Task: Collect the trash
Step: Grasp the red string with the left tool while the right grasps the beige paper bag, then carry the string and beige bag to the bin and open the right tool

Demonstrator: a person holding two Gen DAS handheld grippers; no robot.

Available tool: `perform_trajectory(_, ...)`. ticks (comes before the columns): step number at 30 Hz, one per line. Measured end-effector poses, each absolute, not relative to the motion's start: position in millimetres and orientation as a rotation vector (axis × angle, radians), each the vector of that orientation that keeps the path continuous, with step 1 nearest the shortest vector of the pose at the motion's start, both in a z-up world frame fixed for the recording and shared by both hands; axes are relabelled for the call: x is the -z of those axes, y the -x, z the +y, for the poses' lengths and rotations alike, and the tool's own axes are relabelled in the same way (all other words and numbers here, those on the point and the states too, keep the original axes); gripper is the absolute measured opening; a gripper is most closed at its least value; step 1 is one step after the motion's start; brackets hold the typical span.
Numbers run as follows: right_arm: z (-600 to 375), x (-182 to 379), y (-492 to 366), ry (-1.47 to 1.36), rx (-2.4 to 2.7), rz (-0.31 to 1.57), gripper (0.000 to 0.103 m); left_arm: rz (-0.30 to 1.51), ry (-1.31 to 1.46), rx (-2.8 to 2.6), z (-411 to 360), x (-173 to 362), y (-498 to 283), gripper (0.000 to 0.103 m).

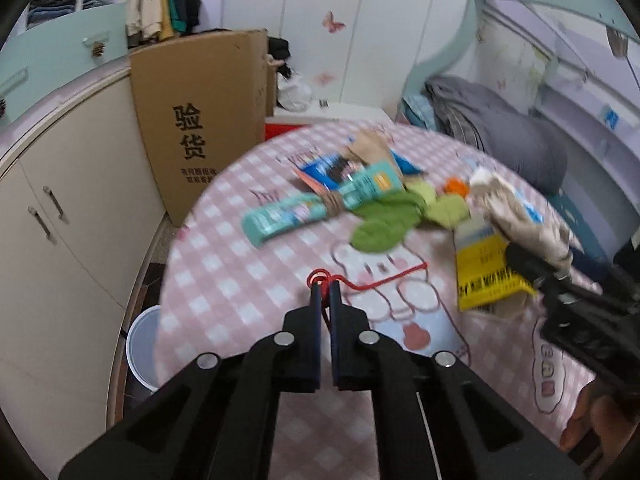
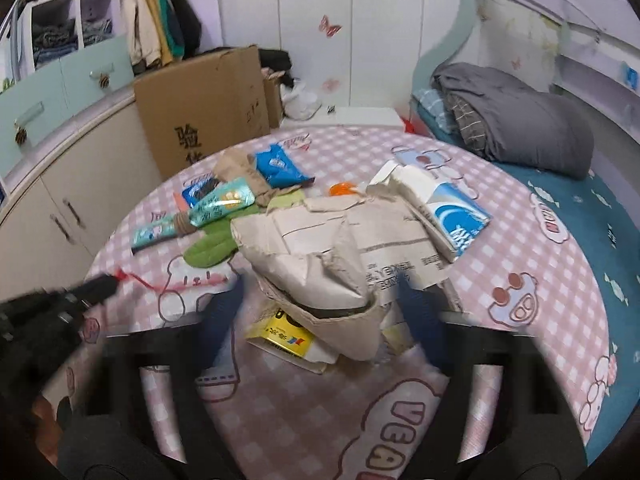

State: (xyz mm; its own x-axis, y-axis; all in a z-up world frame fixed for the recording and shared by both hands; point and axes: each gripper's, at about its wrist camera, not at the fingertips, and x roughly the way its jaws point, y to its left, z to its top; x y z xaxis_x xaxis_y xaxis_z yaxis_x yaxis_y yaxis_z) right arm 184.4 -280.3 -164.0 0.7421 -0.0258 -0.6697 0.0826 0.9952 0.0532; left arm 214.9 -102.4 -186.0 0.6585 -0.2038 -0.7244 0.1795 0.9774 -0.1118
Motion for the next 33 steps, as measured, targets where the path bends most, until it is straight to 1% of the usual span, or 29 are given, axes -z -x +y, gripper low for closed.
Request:
perform_trajectory(1, -280, 164, -184, -0.07, 0.064, 0.732, 0.05, 0.816, 0.042, 0.214, -98, 183, -214, 0.004)
perform_trajectory(4, -281, 158, -179, -0.077, 0.056, 0.713, 0.041, 0.799, 0.072, 0.202, -88, 175, -212, 0.004)
perform_trajectory(7, -281, 143, -164, -0.08, 0.082, 0.648, 0.039, 0.781, 0.111, 0.197, -80, 167, -207, 0.004)
perform_trajectory(14, -263, 96, -134, -0.063, 0.064, 0.539, 0.039, 0.707, 0.168, 0.202, -57, 136, -187, 0.004)
perform_trajectory(20, -213, 68, -122, -0.055, -0.068, 0.492, 0.039, 0.655, 0.208, 0.186, -23, 115, -167, 0.004)
perform_trajectory(26, -147, 65, -134, -0.069, -0.263, 0.51, 0.039, 0.629, 0.263, 0.102, 34, 110, -153, 0.004)
perform_trajectory(33, -52, 83, -162, -0.053, -0.48, 0.591, 0.039, 0.647, 0.333, -0.05, 114, 126, -153, 0.004)
